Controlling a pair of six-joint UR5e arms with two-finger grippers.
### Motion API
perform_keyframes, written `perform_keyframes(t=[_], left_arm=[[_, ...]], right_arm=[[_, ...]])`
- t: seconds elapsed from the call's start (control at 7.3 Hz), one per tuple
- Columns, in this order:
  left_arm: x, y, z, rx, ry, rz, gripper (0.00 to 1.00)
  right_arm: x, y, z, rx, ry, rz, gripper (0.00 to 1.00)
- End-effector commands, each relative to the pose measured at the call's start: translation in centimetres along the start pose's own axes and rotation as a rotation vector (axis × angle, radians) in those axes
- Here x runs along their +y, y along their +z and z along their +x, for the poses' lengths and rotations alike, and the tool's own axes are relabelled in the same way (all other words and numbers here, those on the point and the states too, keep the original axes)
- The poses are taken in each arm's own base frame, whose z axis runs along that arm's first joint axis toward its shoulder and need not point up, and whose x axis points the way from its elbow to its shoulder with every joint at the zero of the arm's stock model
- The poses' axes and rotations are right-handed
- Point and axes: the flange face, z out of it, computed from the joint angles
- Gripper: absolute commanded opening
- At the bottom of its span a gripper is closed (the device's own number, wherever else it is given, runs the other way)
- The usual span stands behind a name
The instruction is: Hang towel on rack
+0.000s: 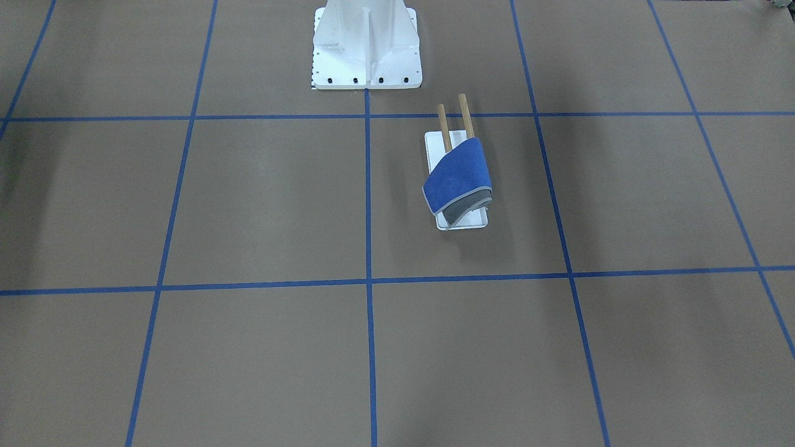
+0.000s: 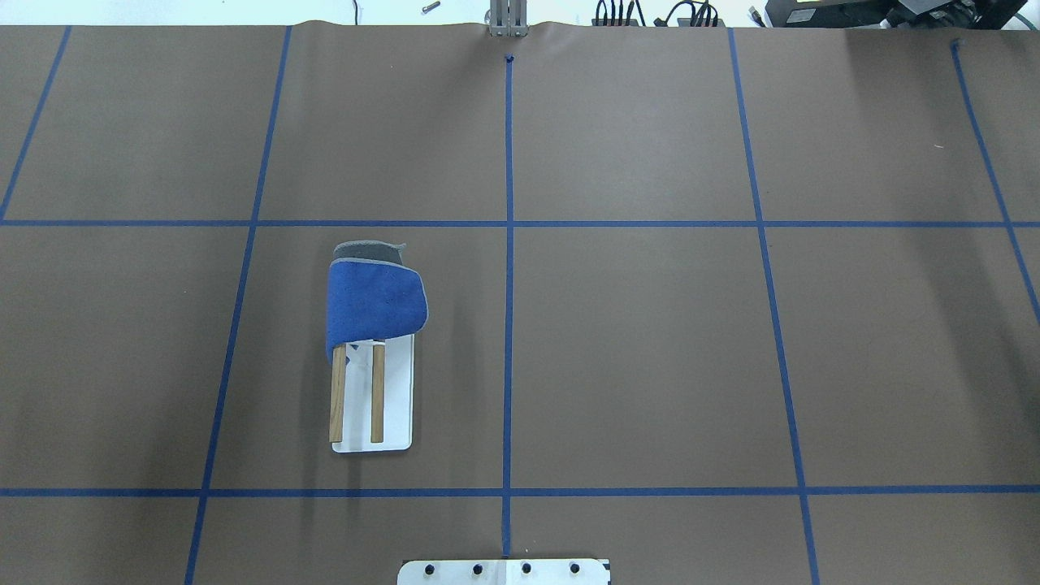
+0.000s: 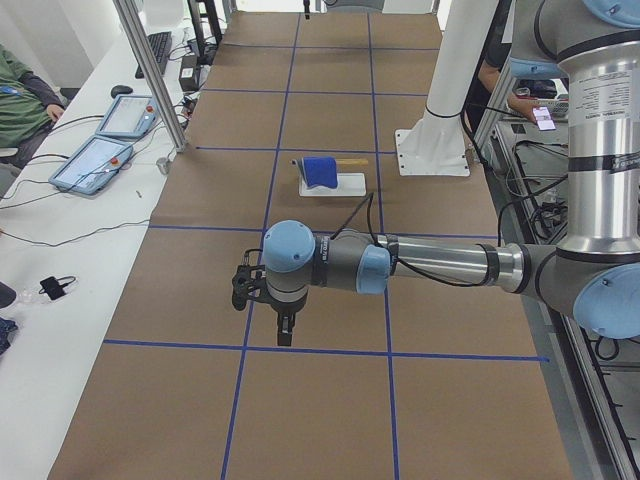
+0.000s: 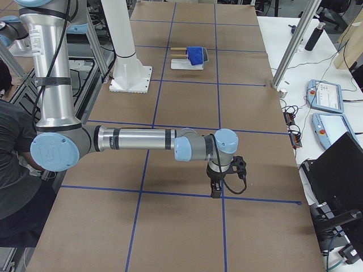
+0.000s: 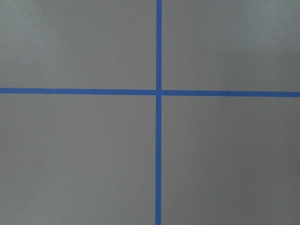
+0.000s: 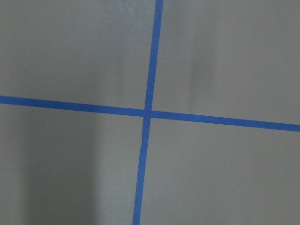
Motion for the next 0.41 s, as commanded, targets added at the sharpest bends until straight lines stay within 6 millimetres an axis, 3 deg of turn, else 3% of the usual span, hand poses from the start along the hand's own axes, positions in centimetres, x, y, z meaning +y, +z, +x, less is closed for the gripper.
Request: perform_keyframes(t=[0.0, 0.27], left_arm=[[0.0, 0.0, 0.0, 0.0, 0.001, 0.0, 0.98], [0.05, 0.25, -0.28, -0.001, -0.004, -0.005, 0.98]], right_arm=[[0.0, 0.07, 0.0, 0.0, 0.0, -0.001, 1.0], [0.0, 0.07, 0.0, 0.0, -0.002, -0.001, 1.0]])
